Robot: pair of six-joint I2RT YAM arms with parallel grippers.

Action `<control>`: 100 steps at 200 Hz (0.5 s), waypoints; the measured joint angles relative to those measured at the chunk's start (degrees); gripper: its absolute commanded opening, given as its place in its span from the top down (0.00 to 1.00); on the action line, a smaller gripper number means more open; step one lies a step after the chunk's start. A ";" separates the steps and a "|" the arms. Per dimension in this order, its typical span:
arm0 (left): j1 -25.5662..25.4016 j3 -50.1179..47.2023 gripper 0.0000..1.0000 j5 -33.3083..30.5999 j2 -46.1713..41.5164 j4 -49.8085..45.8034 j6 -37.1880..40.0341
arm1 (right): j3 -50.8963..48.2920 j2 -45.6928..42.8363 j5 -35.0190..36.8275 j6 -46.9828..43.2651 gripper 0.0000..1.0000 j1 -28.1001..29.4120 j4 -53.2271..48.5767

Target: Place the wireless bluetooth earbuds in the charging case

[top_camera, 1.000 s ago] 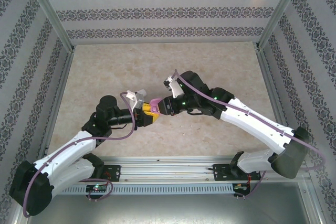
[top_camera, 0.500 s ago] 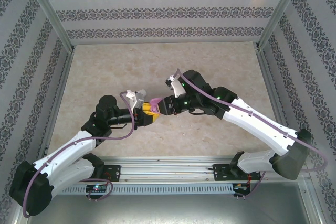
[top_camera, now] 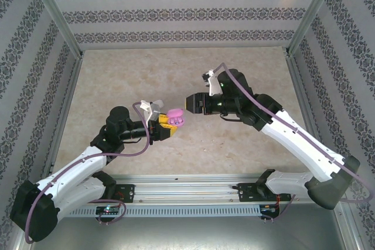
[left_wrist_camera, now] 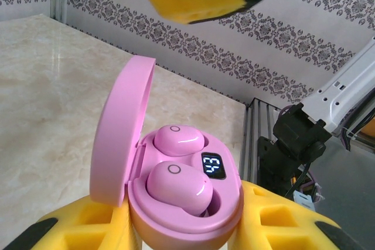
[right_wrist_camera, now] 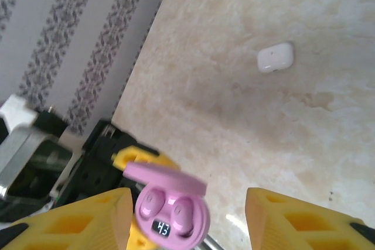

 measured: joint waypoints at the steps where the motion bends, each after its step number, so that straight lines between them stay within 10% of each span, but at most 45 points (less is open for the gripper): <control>1: 0.00 0.02 0.97 0.00 0.00 0.02 0.00 | 0.00 0.11 -0.07 0.15 0.45 -0.13 0.13; 100: 0.00 1.60 0.97 -1.31 1.88 0.72 -2.14 | -4.20 5.44 -8.55 6.16 0.38 -1.51 6.21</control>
